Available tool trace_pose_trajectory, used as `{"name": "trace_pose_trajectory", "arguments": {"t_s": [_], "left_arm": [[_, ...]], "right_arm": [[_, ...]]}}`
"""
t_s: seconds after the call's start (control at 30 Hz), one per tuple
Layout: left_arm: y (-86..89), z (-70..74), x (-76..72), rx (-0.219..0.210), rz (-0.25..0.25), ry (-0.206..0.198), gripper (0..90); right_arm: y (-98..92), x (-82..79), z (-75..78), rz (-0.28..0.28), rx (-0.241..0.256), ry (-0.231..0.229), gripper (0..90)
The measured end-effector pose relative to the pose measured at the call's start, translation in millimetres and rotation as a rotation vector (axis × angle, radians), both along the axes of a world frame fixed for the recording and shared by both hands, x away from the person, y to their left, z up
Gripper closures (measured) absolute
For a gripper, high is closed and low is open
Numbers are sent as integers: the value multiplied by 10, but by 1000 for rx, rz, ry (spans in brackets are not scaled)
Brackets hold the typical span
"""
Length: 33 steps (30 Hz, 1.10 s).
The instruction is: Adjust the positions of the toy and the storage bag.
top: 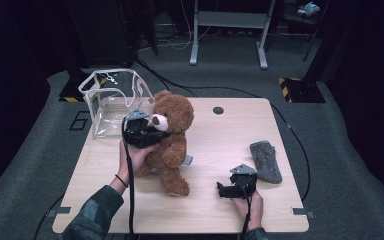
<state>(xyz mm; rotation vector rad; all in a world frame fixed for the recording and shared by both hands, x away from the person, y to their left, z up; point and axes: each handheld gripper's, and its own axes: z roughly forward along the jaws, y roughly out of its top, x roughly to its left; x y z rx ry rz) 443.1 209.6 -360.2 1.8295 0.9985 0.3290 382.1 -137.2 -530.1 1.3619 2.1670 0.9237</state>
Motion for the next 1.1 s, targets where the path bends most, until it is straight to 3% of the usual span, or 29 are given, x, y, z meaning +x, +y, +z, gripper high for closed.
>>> {"name": "trace_pose_trajectory", "arguments": {"t_s": [0.33,0.77,0.93,1.1], "left_arm": [[307,116,-119,30,42,-24,605],[728,135,-332,46,133,-14,605],[899,138,-418,29,172,-20,605],[1052,165,-528,44,197,-29,605]], "right_arm": [[-1,-2,0,3,-2,1,25],[-2,-3,0,2,-2,1,25],[-3,-2,0,3,-2,0,25],[-2,-3,0,1,-1,1,25]]}}
